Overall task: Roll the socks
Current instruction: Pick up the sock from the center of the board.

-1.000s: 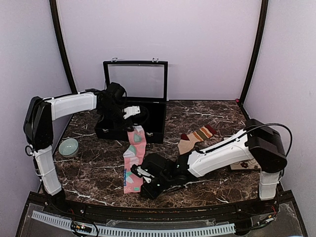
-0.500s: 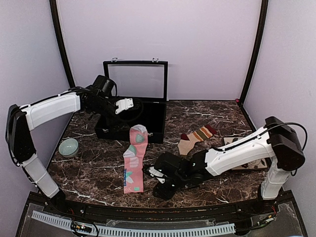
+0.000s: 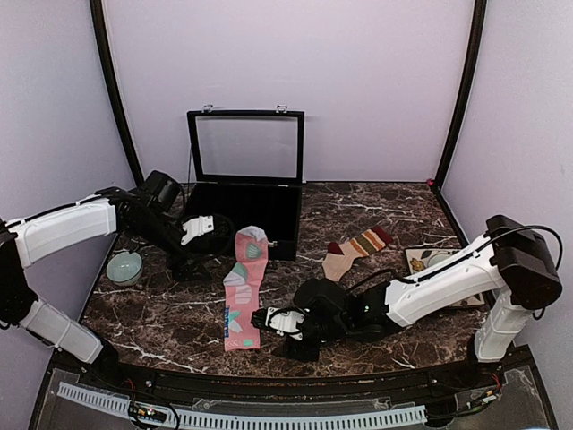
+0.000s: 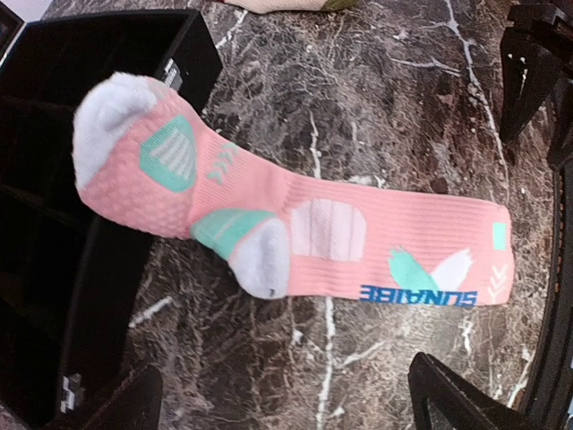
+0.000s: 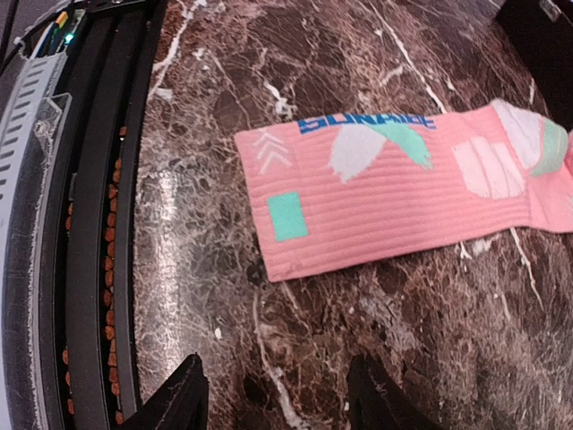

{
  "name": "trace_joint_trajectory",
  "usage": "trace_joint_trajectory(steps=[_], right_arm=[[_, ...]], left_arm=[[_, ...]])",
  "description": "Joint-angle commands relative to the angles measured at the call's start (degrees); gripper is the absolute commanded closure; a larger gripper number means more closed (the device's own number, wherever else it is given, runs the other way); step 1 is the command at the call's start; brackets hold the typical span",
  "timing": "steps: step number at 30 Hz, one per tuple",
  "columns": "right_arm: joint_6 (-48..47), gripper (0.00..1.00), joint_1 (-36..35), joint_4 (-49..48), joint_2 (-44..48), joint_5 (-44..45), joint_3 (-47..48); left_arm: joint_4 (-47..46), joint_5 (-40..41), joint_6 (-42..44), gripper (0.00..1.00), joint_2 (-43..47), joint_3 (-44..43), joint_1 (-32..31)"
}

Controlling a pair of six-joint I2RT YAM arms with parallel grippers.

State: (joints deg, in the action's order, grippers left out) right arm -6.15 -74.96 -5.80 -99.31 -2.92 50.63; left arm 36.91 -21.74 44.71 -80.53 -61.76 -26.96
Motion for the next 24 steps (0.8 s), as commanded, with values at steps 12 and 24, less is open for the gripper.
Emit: trace_joint_trajectory(steps=[12,24], right_arm=[[-18.00,0.62,-0.45,-6.15,-9.81,-10.27,7.78],[-16.94,0.67,0.39,-8.21,-15.17,-5.26,9.99]], left_arm=[[-0.44,-11.92,-1.62,0.01,10.19,13.26,5.68],[3.62,-13.51,3.87,0.01,12.12,15.79,5.72]])
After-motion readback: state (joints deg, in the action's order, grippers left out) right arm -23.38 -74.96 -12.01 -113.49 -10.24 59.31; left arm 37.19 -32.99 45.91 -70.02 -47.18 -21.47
